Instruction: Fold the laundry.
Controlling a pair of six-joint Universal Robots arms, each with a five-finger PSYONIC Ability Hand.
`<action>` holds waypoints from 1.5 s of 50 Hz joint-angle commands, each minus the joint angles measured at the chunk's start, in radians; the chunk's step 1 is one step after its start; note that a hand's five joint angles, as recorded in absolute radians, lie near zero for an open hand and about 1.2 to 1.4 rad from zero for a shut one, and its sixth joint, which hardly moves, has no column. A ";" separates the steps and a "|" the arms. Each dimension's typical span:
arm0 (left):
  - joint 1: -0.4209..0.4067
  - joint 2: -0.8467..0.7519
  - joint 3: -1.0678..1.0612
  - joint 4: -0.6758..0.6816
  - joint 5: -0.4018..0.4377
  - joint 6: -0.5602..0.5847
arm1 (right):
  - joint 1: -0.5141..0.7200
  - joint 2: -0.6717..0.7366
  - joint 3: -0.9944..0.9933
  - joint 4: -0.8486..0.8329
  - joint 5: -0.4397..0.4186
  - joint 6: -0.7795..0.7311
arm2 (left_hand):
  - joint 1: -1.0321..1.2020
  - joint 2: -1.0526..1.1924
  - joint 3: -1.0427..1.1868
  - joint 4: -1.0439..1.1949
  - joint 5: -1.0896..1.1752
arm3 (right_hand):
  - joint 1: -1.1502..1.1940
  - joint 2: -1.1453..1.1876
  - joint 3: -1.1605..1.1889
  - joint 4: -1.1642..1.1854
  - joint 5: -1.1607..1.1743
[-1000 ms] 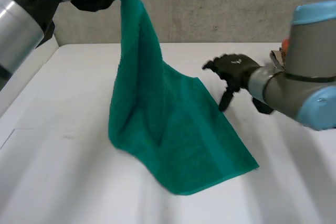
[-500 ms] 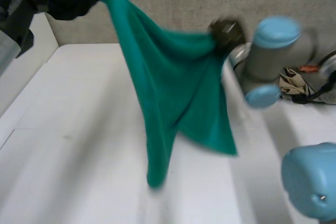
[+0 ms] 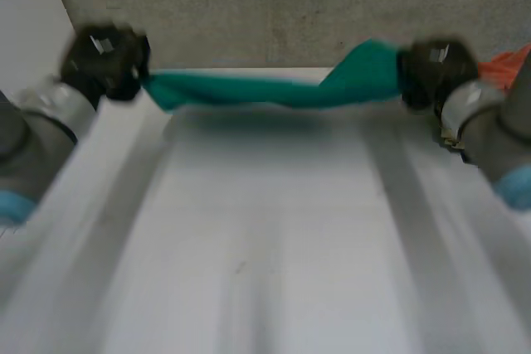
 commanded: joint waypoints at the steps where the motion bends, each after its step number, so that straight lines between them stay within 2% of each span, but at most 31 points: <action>1: -0.016 -0.149 -0.194 0.090 0.007 0.132 | -0.009 0.092 0.236 -0.084 -0.033 -0.020 | 0.233 0.197 0.203 0.197 0.232 | 0.143 0.098 0.080 0.076 0.106; 7: -0.018 -0.180 -0.238 0.104 0.001 0.225 | 0.008 0.103 0.289 -0.084 -0.025 -0.069 | 0.233 0.197 0.203 0.197 0.232 | -0.318 -0.363 -0.381 -0.385 -0.355; 8: -0.015 -0.167 -0.244 0.099 -0.001 0.234 | 0.008 0.088 0.295 -0.078 -0.020 -0.076 | 0.102 0.066 0.073 0.067 0.102 | -0.502 -0.547 -0.565 -0.569 -0.540; 10: -0.013 -0.149 -0.251 0.095 -0.001 0.234 | 0.006 0.063 0.301 -0.072 -0.013 -0.074 | -0.127 -0.163 -0.156 -0.162 -0.127 | -0.565 -0.611 -0.628 -0.632 -0.603; 11: -0.012 -0.128 -0.255 0.086 0.001 0.230 | 0.005 0.048 0.306 -0.067 -0.008 -0.073 | -0.349 -0.385 -0.378 -0.384 -0.349 | -0.592 -0.637 -0.655 -0.659 -0.629; 15: -0.007 -0.077 -0.272 0.049 -0.001 0.215 | -0.011 -0.020 0.339 -0.053 0.015 -0.066 | -0.661 -0.697 -0.690 -0.697 -0.662 | -0.750 -0.795 -0.813 -0.817 -0.788; 17: -0.004 -0.058 -0.278 0.033 -0.001 0.205 | -0.017 -0.038 0.350 -0.052 0.023 -0.062 | -0.744 -0.780 -0.774 -0.780 -0.745 | -0.777 -0.822 -0.840 -0.844 -0.814; 22: 0.016 -0.015 -0.289 -0.019 0.002 0.164 | -0.052 -0.089 0.370 -0.029 0.033 -0.017 | -0.765 -0.801 -0.794 -0.801 -0.765 | -0.774 -0.819 -0.837 -0.841 -0.811; 28: 0.063 0.017 -0.268 -0.086 0.007 0.012 | -0.129 -0.132 0.356 0.052 0.029 0.073 | -0.756 -0.793 -0.786 -0.792 -0.757 | -0.686 -0.731 -0.749 -0.753 -0.724; 34: 0.096 -0.008 -0.216 -0.138 0.012 -0.112 | -0.172 -0.080 0.286 0.163 0.021 0.122 | -0.753 -0.790 -0.783 -0.789 -0.754 | -0.663 -0.708 -0.725 -0.730 -0.700; 38: 0.105 -0.049 -0.186 -0.172 0.002 -0.114 | -0.172 -0.017 0.228 0.288 0.020 0.186 | -0.748 -0.784 -0.777 -0.783 -0.748 | -0.668 -0.714 -0.731 -0.735 -0.706; 43: 0.102 -0.081 -0.174 -0.247 -0.018 -0.114 | -0.143 0.040 0.200 0.306 0.026 0.263 | -0.730 -0.766 -0.759 -0.765 -0.730 | -0.674 -0.719 -0.737 -0.741 -0.712; 47: 0.093 -0.095 -0.169 -0.278 -0.022 -0.114 | -0.118 0.084 0.186 0.250 0.041 0.289 | -0.698 -0.734 -0.727 -0.733 -0.698 | -0.654 -0.699 -0.717 -0.721 -0.691; 55: 0.073 -0.101 -0.175 -0.275 -0.025 -0.112 | -0.087 0.162 0.158 0.097 0.127 0.271 | -0.692 -0.728 -0.721 -0.727 -0.692 | -0.493 -0.538 -0.555 -0.560 -0.530; 62: 0.057 -0.095 -0.185 -0.257 -0.028 -0.112 | -0.084 0.202 0.135 0.046 0.153 0.243 | -0.692 -0.728 -0.721 -0.727 -0.692 | -0.393 -0.438 -0.455 -0.460 -0.430; 68: 0.048 -0.095 -0.194 -0.241 -0.036 -0.112 | -0.086 0.209 0.131 0.037 0.153 0.230 | -0.692 -0.728 -0.721 -0.727 -0.692 | 0.015 -0.030 -0.048 -0.052 -0.022; 69: 0.044 -0.098 -0.194 -0.240 -0.039 -0.111 | -0.087 0.204 0.131 0.036 0.151 0.227 | -0.692 -0.728 -0.721 -0.727 -0.692 | 0.222 0.177 0.159 0.155 0.185; 75: 0.028 -0.104 -0.200 -0.237 -0.054 -0.103 | -0.087 0.135 0.144 0.045 0.130 0.190 | -0.695 -0.731 -0.724 -0.730 -0.695 | 0.265 0.220 0.203 0.199 0.228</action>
